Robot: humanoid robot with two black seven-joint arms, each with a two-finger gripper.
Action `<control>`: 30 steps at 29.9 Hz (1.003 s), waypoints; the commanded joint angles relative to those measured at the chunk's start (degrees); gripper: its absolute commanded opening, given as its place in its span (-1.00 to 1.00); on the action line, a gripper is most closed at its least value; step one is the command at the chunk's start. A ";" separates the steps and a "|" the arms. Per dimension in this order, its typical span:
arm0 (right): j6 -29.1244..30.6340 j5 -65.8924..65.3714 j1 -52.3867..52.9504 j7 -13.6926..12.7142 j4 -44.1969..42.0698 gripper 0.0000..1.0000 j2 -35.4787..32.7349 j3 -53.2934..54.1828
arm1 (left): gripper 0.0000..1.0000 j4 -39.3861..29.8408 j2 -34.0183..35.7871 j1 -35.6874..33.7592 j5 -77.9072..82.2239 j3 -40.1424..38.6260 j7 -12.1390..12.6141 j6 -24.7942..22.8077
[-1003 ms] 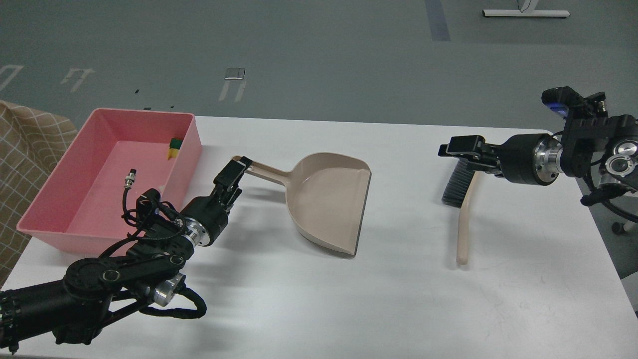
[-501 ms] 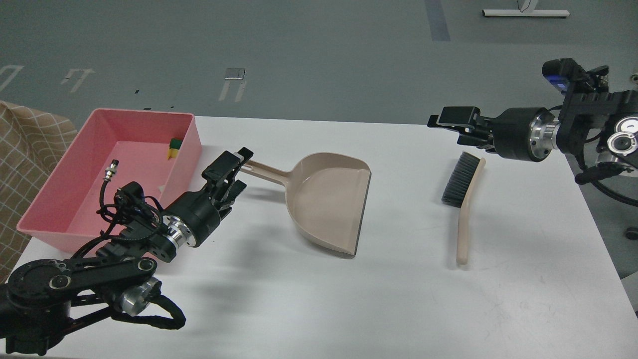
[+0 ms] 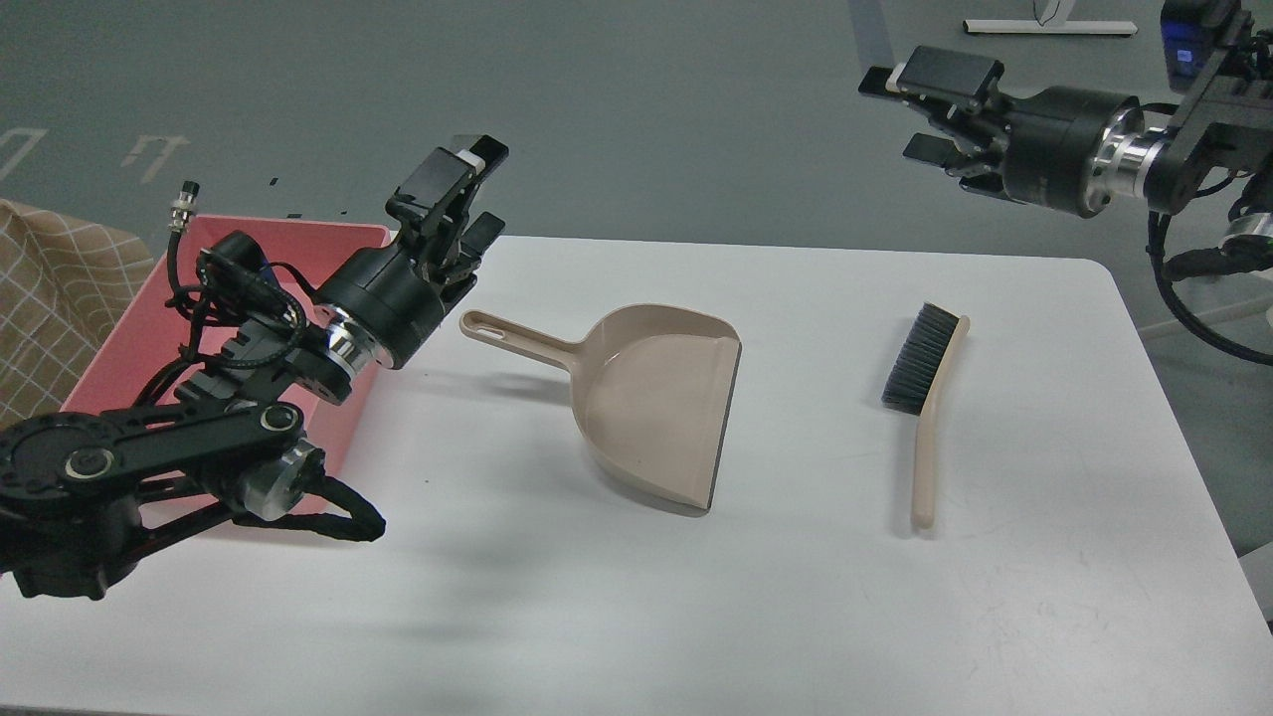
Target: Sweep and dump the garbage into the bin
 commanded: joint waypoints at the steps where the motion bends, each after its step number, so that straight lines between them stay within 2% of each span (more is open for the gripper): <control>1: 0.00 4.79 -4.57 -0.01 -1.33 0.96 2.63 6.94 | 0.95 1.83 -0.11 -3.63 -2.05 0.32 -0.96 0.00; 5: 0.00 7.26 -6.60 -0.01 -7.65 0.96 11.67 16.68 | 0.95 4.28 -0.11 -8.02 -2.23 0.50 -1.13 0.00; 12: 0.00 8.66 -6.43 -0.01 -14.16 0.95 22.48 33.12 | 0.95 11.13 -0.99 -13.03 -2.58 0.32 -1.40 -0.13; 15: 0.00 9.02 -5.81 -0.01 -15.75 0.94 25.04 36.57 | 0.95 14.57 -2.31 -14.27 -2.58 -0.64 -1.40 -3.73; 17: 0.00 10.06 -5.63 -0.01 -16.02 0.93 25.49 37.89 | 0.95 17.64 -3.89 -14.71 -2.58 -3.00 -1.40 -7.42; 19: 0.00 14.35 -5.63 -0.19 -16.80 0.93 25.75 38.07 | 0.95 22.11 -5.90 -14.36 -2.58 -9.40 -1.31 -13.81; 21: 0.00 16.83 -5.46 -0.36 -17.51 0.92 25.84 38.07 | 0.95 24.06 -6.61 -14.01 -2.58 -12.58 -1.22 -17.34; 22: 0.00 19.36 -5.20 -0.54 -18.12 0.92 25.84 38.07 | 0.95 25.98 -7.31 -13.83 -2.58 -15.03 -1.31 -20.93; 25: 0.00 23.42 -5.02 -0.63 -20.31 0.92 25.84 37.90 | 0.95 31.25 -10.64 -13.13 -3.45 -19.17 -1.40 -28.85; 27: 0.00 23.95 -5.11 -0.63 -21.29 0.92 25.84 37.90 | 0.95 33.02 -11.97 -12.78 -4.07 -20.59 -1.31 -31.41; 30: 0.00 25.71 -5.11 -0.54 -24.44 0.92 25.93 38.25 | 0.95 38.72 -14.25 -11.64 -4.69 -23.74 -1.57 -38.60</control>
